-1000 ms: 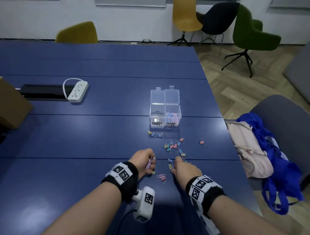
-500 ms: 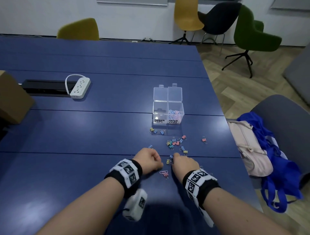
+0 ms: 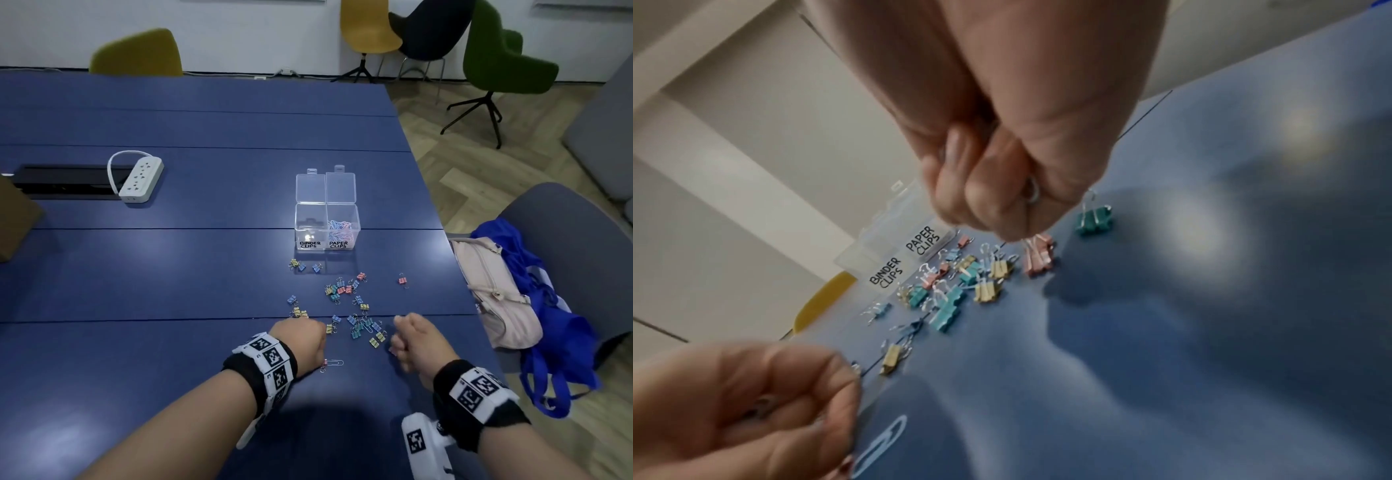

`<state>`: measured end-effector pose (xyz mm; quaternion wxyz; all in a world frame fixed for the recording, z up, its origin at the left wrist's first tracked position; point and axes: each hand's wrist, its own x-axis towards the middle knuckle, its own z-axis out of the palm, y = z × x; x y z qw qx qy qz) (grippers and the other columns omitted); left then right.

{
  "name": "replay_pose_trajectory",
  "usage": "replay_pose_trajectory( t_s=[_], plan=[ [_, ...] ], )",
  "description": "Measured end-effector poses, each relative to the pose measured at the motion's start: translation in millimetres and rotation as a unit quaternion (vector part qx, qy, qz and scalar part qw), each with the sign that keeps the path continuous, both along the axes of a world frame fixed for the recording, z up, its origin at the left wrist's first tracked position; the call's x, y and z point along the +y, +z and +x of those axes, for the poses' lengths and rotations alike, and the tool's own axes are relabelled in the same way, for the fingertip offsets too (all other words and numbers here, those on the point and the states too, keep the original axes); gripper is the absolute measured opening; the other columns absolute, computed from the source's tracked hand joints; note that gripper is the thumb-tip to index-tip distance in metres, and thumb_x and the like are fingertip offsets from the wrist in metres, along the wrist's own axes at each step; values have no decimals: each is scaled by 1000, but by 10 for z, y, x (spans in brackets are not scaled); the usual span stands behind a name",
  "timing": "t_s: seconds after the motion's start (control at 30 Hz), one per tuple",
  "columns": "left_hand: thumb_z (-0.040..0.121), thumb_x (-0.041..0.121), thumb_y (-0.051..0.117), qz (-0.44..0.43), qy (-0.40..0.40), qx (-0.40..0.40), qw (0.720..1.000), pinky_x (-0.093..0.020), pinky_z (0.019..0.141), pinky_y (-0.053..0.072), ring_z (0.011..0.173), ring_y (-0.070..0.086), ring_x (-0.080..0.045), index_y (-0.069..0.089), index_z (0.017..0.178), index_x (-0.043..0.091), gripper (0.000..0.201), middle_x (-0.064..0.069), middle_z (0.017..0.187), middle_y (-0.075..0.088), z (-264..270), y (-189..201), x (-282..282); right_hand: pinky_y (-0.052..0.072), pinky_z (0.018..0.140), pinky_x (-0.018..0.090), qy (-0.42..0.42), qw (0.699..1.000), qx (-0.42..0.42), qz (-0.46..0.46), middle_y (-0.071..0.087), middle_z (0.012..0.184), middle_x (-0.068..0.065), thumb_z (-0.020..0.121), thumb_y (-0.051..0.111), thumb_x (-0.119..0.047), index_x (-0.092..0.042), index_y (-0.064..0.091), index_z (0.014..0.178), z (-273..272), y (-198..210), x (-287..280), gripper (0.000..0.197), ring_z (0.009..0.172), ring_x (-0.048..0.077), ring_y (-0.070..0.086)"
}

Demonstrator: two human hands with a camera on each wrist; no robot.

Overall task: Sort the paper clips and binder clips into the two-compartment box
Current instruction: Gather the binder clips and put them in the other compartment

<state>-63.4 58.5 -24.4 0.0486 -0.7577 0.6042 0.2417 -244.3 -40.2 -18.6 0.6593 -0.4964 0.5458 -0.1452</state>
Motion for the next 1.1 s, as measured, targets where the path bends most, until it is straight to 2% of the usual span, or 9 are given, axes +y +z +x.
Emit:
replay_pose_trajectory(
  t_s=[0.17,0.23,0.33,0.4,0.5,0.73,0.83,0.97,1.1],
  plan=[
    [89,18,41,-56,162,174,970,-30,68,47,69,54,-21,50,81,15,13,-4,78,61,124,105,-46,20,40,13,105,994,0,22,37,57,2,97,34,-7,-15,47,81,96,-83,155,23,37,9,26],
    [91,10,39,-86,323,370,867,-23,47,36,49,41,-15,44,72,14,20,-3,63,47,189,143,-43,35,47,24,240,959,99,-116,50,64,5,96,40,-18,-22,49,80,192,-122,258,19,48,18,45],
    [89,4,35,-105,499,549,663,-17,38,23,42,31,-14,37,67,13,23,-6,61,37,277,137,-4,42,73,35,438,817,245,-283,66,95,9,91,49,-39,-25,44,93,351,-107,381,15,87,29,59],
    [86,3,34,-96,535,587,599,-18,38,25,45,33,-16,36,67,12,22,-8,62,40,335,120,36,39,72,36,498,761,272,-313,65,102,12,91,49,-38,-22,38,96,441,-109,384,19,87,30,56],
    [83,1,33,-67,544,608,575,-18,38,29,47,38,-17,37,65,13,22,-8,61,44,359,115,79,38,70,36,529,727,281,-335,66,103,14,94,47,-30,-19,38,91,525,-105,363,14,88,32,57],
    [92,9,44,-41,484,605,631,-15,37,15,39,26,-8,53,75,12,20,4,49,35,73,100,-157,36,72,36,537,703,338,-322,63,114,17,98,41,-26,-6,43,114,390,-123,354,26,104,36,59],
    [97,29,47,-48,426,580,693,-13,38,14,36,19,-7,57,71,14,32,6,46,26,-144,99,-353,35,72,35,458,789,305,-273,63,102,14,98,36,-22,-11,40,96,253,-24,179,12,93,31,58],
    [94,32,50,-121,220,307,918,-28,67,44,68,56,-19,65,70,18,32,-6,68,56,-330,96,-572,28,48,27,221,967,100,-76,38,61,0,99,32,-12,-18,30,68,-7,126,-182,31,48,13,36],
    [88,43,54,-105,169,189,962,-26,65,42,67,54,-17,61,69,18,32,3,63,56,-380,42,-636,12,41,13,-11,974,-118,195,34,52,0,93,33,-10,-22,31,66,-265,100,-478,29,36,8,19]
  ],
)
